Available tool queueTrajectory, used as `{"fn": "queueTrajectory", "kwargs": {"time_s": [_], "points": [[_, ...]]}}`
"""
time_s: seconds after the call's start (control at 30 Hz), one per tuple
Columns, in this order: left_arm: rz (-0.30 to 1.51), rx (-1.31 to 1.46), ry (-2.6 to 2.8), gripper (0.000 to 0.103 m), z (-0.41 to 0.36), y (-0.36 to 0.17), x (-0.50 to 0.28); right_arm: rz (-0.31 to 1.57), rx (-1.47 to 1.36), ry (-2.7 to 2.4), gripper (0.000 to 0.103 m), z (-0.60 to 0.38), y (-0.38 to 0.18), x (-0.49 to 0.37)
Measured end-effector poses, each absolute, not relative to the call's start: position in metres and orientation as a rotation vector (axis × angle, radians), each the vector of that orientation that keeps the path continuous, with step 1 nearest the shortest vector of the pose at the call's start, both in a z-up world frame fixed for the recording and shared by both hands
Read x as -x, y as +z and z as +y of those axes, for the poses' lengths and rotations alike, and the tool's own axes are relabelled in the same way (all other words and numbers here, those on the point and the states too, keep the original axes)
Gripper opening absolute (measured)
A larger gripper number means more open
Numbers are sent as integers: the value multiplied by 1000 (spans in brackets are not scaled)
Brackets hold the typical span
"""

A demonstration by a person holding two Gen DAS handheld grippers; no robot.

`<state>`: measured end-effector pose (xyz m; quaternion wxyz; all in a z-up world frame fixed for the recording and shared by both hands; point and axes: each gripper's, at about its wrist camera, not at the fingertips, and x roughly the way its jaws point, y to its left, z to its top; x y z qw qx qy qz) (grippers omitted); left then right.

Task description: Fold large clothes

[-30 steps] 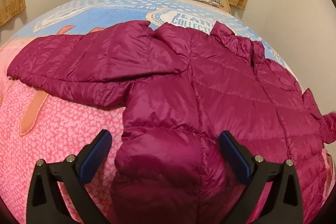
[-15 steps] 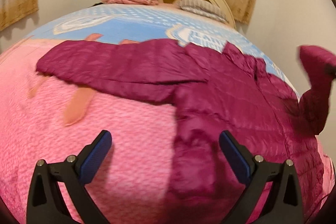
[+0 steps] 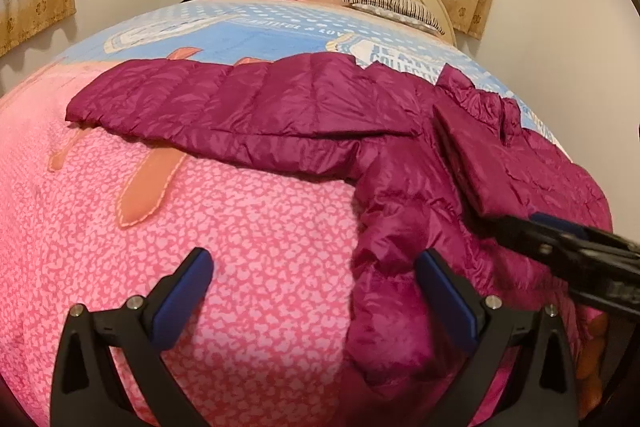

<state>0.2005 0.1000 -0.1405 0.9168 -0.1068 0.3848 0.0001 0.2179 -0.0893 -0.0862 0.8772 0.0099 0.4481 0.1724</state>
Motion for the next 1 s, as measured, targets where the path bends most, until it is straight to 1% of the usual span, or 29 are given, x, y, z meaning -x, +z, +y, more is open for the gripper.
{"fn": "queueTrajectory", "kwargs": {"time_s": [0.1, 0.17, 0.2, 0.23, 0.27, 0.3, 0.47, 0.53, 0.63, 0.7, 0.77, 0.87, 0.93, 1.0], "points": [[784, 232, -6, 103, 102, -141, -198, 905, -90, 407, 72, -93, -72, -205], [781, 234, -5, 103, 101, -140, -197, 793, -197, 423, 72, -106, -54, -201], [782, 231, -2, 103, 101, -141, -197, 765, -219, 396, 62, -109, -47, -203], [783, 226, 0, 103, 101, -141, -196, 766, -217, 366, 48, -108, -44, -210], [786, 219, 3, 103, 100, -141, -196, 790, -213, 333, 16, -107, -47, -219], [788, 214, 6, 103, 100, -141, -196, 821, -226, 320, 9, -105, -54, -229], [785, 224, -2, 103, 100, -142, -197, 973, -258, 335, 10, -79, -115, -261], [790, 231, -6, 103, 100, -143, -198, 981, -250, 338, 10, -73, -126, -259], [804, 201, 9, 103, 95, -142, -199, 994, -224, 351, 10, -71, -118, -255], [813, 177, 12, 103, 92, -140, -200, 984, -271, 387, 10, -81, -103, -249], [830, 170, -3, 103, 92, -137, -201, 864, -277, 367, 10, -104, -68, -238], [856, 211, -44, 103, 90, -124, -205, 743, -161, 191, 10, -147, -34, -233], [817, 226, -54, 103, 84, -107, -208, 710, -124, 53, 10, -185, -25, -233], [778, 217, -50, 103, 74, -93, -216, 723, -126, -48, 10, -222, -27, -236]]}}
